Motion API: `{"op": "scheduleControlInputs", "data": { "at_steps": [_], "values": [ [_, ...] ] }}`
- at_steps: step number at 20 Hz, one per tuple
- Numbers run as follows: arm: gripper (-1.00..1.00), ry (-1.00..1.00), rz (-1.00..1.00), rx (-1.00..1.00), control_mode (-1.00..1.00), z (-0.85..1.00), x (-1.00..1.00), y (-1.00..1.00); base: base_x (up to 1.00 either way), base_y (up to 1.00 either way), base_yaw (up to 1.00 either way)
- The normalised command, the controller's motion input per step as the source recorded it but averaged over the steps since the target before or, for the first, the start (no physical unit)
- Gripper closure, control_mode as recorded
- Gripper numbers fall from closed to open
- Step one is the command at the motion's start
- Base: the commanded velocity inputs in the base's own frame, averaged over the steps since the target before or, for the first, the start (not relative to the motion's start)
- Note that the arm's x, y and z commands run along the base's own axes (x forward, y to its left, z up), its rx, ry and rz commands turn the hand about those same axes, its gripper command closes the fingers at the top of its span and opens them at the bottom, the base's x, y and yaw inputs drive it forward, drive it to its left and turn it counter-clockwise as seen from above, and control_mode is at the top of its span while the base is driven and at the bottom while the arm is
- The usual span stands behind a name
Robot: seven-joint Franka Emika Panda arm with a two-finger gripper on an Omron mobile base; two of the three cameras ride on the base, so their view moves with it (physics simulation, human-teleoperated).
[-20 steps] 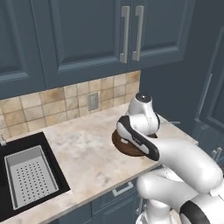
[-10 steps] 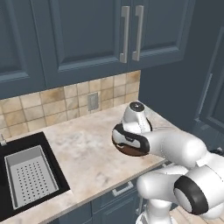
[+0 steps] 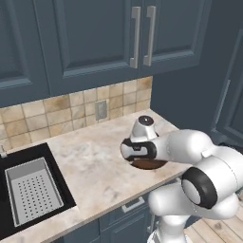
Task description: Open the cabinet and setup a tea strainer by placing it in the bowl upright.
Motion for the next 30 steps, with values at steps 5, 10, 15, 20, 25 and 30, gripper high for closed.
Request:
{"op": "scheduleControlInputs", "data": {
  "at_steps": [5, 10, 15, 20, 25, 30],
  "values": [
    [1.00, 0.03, 0.00, 0.00, -1.00, -0.30, 0.04, 0.00, 0.00, 0.00, 0.00],
    [1.00, 0.00, 0.00, 0.00, -1.00, -0.21, 0.00, 0.00, 0.00, 0.00, 0.00],
    [1.00, 0.00, 0.00, -0.03, -1.00, -0.30, 0.00, 0.00, 0.00, 0.00, 0.00],
    [1.00, -0.03, 0.00, -0.02, -1.00, -0.30, 0.00, 0.00, 0.00, 0.00, 0.00],
    [1.00, 0.00, 0.00, 0.00, -1.00, -0.14, 0.00, 0.00, 0.00, 0.00, 0.00],
    [1.00, 0.00, 0.00, 0.00, -1.00, 0.00, 0.00, 0.00, 0.00, 0.00, 0.00]
  ]
}}
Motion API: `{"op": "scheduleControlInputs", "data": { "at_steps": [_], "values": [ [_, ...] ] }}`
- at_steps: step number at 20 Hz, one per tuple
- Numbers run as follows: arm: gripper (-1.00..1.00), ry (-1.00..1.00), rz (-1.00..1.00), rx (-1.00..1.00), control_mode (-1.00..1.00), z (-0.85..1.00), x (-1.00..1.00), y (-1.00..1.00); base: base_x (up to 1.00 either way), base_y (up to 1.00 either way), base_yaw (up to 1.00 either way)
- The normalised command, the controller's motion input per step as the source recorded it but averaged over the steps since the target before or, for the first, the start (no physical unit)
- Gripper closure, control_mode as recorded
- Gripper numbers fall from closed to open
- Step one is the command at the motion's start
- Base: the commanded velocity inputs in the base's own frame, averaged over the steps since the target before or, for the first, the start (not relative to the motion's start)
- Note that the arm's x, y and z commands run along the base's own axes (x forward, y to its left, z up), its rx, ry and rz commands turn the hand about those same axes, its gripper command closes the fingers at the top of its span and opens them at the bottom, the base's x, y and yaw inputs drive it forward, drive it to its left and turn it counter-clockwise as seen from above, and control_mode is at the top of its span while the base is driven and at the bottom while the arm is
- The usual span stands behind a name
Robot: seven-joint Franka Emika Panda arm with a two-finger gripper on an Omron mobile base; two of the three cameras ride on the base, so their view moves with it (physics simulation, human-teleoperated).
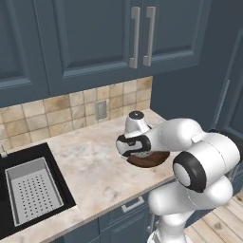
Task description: Open the cabinet and setup a tea strainer by placing it in the bowl upright.
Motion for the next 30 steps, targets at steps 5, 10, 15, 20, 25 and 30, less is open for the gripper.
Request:
{"op": "scheduleControlInputs", "data": {
  "at_steps": [5, 10, 15, 20, 25, 30],
  "values": [
    [1.00, 0.00, 0.00, 0.00, -1.00, -0.01, 0.00, 0.00, 0.00, 0.00, 0.00],
    [-1.00, 0.00, 0.00, 0.00, -1.00, -0.01, 0.00, 0.00, 0.00, 0.00, 0.00],
    [-1.00, 0.00, 0.00, 0.00, -1.00, 0.00, 0.00, 0.00, 0.00, 0.00, 0.00],
    [-1.00, 0.00, 0.00, 0.00, -1.00, 0.00, 0.00, 0.00, 0.00, 0.00, 0.00],
    [-1.00, 0.00, 0.00, 0.00, -1.00, 0.00, 0.00, 0.02, 0.00, 0.00, 0.00],
    [-1.00, 0.00, 0.00, -0.01, -1.00, 0.13, -0.05, 0.01, 0.00, 0.00, 0.00]
  ]
}}
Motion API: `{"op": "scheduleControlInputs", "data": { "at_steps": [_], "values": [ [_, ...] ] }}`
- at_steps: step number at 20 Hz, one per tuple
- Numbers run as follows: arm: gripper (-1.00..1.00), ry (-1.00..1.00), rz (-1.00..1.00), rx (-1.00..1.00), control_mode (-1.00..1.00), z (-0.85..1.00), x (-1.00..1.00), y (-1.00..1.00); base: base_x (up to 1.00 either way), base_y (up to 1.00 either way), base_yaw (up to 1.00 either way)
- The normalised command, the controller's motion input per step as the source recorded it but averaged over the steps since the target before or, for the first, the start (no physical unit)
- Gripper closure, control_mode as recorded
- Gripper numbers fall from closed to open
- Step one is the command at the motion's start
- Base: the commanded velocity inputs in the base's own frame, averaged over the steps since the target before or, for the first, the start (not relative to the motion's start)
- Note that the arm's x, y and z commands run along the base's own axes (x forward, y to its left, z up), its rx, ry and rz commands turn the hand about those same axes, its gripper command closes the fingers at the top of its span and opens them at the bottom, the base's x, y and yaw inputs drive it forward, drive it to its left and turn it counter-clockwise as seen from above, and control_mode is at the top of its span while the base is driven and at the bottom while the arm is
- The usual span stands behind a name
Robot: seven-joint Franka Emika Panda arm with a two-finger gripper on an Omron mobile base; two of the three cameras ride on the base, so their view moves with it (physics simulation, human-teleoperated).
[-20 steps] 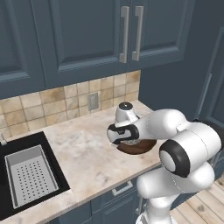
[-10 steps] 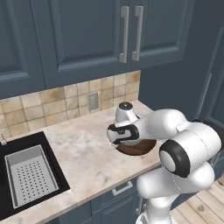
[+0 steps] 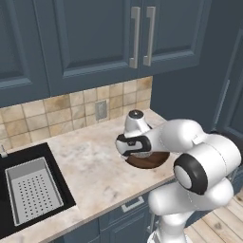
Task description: Open the cabinet and setup a tea strainer by placing it in the bowl upright.
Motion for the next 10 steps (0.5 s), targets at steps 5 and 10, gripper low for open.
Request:
{"op": "scheduleControlInputs", "data": {
  "at_steps": [5, 10],
  "values": [
    [-1.00, 0.00, 0.00, 0.00, -1.00, 0.43, -0.29, 0.00, 0.00, 0.00, 0.00],
    [-1.00, 0.01, 0.00, 0.00, -1.00, 0.49, -0.36, 0.00, 0.00, 0.00, 0.00]
  ]
}}
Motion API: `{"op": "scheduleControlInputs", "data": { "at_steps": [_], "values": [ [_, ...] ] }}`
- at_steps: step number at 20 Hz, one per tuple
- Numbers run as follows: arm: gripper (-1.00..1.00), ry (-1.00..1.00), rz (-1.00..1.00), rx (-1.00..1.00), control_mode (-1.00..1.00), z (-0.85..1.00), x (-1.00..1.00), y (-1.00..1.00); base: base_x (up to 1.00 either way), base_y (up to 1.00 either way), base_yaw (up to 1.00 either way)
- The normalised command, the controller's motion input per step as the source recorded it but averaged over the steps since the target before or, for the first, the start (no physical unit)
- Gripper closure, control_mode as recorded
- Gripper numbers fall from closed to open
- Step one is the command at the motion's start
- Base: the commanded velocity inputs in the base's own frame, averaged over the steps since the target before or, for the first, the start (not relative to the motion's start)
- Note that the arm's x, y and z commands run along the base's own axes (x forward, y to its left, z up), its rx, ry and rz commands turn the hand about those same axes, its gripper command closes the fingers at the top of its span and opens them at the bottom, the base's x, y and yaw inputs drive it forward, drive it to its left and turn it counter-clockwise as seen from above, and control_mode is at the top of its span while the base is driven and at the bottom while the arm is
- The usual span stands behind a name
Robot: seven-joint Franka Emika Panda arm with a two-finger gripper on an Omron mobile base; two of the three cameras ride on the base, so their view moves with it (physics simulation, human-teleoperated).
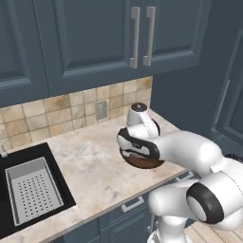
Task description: Open the cabinet and setup a tea strainer by placing it in the bowl upright.
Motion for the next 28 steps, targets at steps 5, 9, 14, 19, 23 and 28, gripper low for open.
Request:
{"op": "scheduleControlInputs", "data": {
  "at_steps": [5, 9, 14, 19, 23, 28],
  "values": [
    [-1.00, 0.05, 0.00, 0.00, -1.00, 0.32, -0.11, -0.11, 0.00, 0.00, 0.00],
    [-1.00, 0.01, -0.06, 0.01, -1.00, 0.38, -0.35, -0.47, 0.00, 0.00, 0.00],
    [-1.00, 0.00, -0.22, 0.02, -1.00, 0.37, -0.67, -0.56, 0.00, 0.00, 0.00],
    [-1.00, -0.03, -0.24, 0.04, -1.00, 0.46, -0.85, -0.50, 0.00, 0.00, 0.00],
    [-1.00, -0.08, -0.23, 0.06, -1.00, 0.65, -0.92, -0.30, 0.00, 0.00, 0.00],
    [-1.00, -0.10, -0.22, 0.09, -1.00, 0.89, -0.77, -0.02, 0.00, 0.00, 0.00]
  ]
}}
